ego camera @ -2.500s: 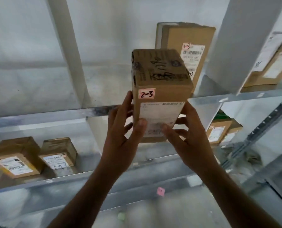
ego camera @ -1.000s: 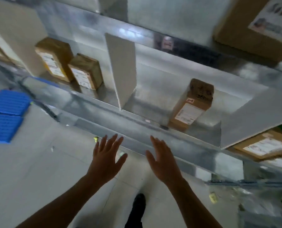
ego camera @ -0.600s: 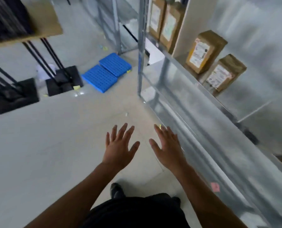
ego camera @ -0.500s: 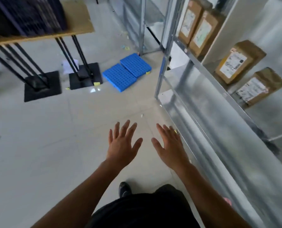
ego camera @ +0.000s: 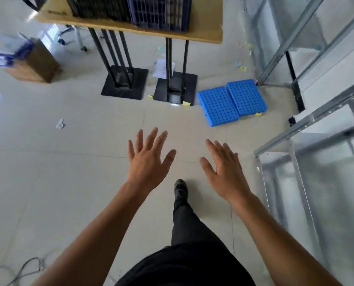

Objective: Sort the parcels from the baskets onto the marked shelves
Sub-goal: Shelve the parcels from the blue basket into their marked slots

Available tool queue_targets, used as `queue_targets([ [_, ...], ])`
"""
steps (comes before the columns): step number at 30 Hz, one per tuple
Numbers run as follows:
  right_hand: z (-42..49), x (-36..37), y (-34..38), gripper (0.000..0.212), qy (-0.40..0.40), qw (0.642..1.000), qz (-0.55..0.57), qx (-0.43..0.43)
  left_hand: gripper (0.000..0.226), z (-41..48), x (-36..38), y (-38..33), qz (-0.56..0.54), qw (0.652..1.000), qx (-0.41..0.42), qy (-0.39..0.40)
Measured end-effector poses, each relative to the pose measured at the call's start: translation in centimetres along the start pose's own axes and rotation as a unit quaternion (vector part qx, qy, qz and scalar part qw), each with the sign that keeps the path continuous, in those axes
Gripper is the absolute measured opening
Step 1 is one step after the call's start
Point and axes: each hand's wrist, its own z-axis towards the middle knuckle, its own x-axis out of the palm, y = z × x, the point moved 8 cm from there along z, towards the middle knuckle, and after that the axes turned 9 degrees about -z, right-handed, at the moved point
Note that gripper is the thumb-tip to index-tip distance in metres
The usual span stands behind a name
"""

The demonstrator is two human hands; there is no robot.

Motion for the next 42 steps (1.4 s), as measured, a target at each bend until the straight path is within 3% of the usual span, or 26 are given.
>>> queue_targets([
  [6,14.3,-4.3,2.9,0.07,-0.008,0.999,0.002,-0.046,0.069,11.9,-5.9,-1.0,0.034,0.999,-0.005,-0.014],
  [16,33.7,-11.3,8.6,0.068,-0.04,0.993,0.004,-0.108,0.078,28.4,-14.4,-0.3,0.001,0.997,-0.016,-0.075],
  [20,41.6,-13.3,11.5,0.073,-0.072,0.99,-0.004,-0.118,0.07,35.9,-17.5,1.4,-0.024,0.994,0.0,-0.107],
  [27,54.9,-18.7,17.0,0.07,-0.124,0.988,-0.021,-0.086,0.062,51.6,-23.6,2.6,-0.026,0.992,0.072,-0.103],
  [32,62.8,-22.5,19.1,0.071,-0.163,0.984,-0.029,-0.069,0.072,61.7,-26.8,2.7,-0.035,0.988,0.118,-0.096],
  [42,79.2,-26.3,17.8,0.072,-0.146,0.988,-0.029,-0.05,0.075,81.6,-28.6,0.6,-0.065,0.988,0.118,-0.079],
])
